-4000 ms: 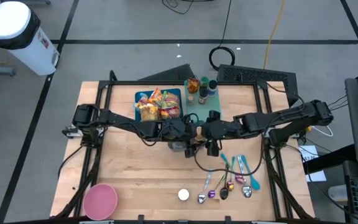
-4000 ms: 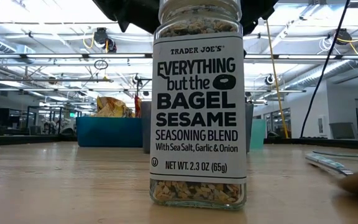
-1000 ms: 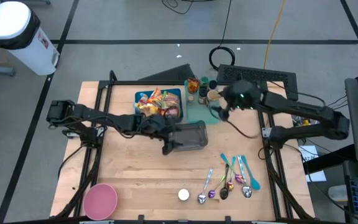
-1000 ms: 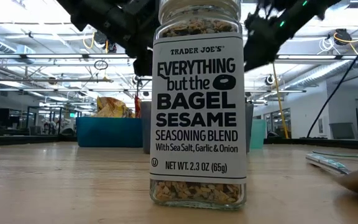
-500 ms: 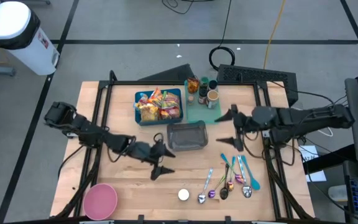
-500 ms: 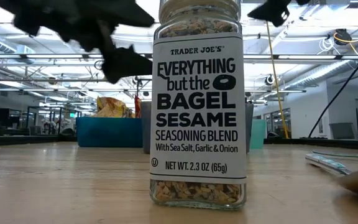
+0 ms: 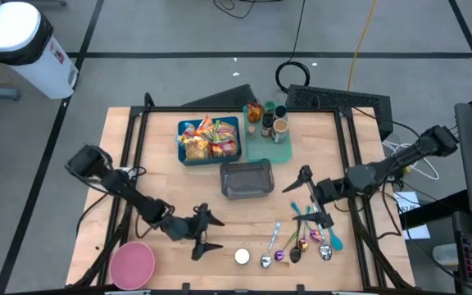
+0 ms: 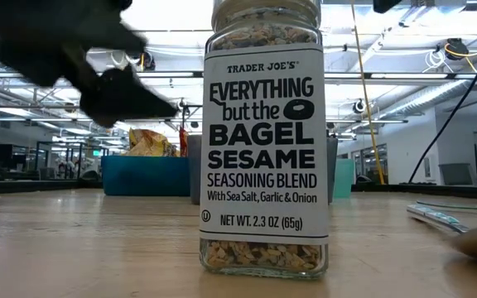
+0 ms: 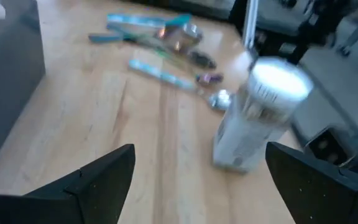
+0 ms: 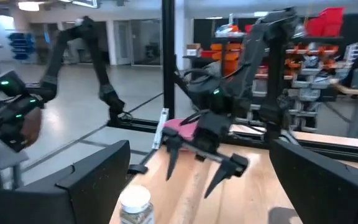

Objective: Pick & Place Food Item
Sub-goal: Put the white seasoning bottle into the green bin

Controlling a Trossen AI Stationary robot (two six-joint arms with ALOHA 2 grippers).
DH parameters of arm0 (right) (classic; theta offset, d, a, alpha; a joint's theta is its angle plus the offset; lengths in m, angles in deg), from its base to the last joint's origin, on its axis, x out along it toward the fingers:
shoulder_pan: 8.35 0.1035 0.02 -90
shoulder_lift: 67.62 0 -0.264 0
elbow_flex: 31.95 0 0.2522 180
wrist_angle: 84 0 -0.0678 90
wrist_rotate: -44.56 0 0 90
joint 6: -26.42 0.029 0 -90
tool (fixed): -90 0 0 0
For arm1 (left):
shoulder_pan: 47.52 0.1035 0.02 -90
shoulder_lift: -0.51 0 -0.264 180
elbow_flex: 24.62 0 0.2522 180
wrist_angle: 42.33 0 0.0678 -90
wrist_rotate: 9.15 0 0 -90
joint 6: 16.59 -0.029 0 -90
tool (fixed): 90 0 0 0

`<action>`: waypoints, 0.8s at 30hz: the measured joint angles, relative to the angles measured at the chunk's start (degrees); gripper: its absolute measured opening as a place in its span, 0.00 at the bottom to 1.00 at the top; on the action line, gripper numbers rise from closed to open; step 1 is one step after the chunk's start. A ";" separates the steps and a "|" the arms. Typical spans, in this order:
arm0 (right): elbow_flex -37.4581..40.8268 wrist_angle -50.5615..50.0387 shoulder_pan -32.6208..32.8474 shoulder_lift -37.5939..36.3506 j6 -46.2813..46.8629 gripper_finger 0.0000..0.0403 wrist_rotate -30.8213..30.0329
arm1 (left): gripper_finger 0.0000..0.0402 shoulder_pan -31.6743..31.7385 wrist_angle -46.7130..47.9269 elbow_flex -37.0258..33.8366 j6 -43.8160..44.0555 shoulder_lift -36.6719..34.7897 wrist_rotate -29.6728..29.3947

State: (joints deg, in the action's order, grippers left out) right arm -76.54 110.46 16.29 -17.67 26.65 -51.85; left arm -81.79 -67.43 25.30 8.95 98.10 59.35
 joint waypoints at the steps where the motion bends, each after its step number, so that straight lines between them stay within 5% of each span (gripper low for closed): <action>1: 0.77 1.09 0.97 0.16 -0.41 0.94 -1.58 | 0.91 -0.13 -0.56 -0.02 -0.49 1.26 -0.51; 8: 1.67 2.23 6.46 1.79 -1.69 0.94 -10.37 | 0.91 -0.21 -1.81 3.76 -2.55 10.36 -0.65; 24: 1.64 4.65 8.55 2.23 -3.06 0.94 -10.10 | 0.91 -0.52 -1.74 16.04 -10.77 22.82 6.01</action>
State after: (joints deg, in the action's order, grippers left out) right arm -74.90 115.12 24.84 -15.43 23.59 -61.95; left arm -82.30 -69.18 41.34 -1.81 120.92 65.36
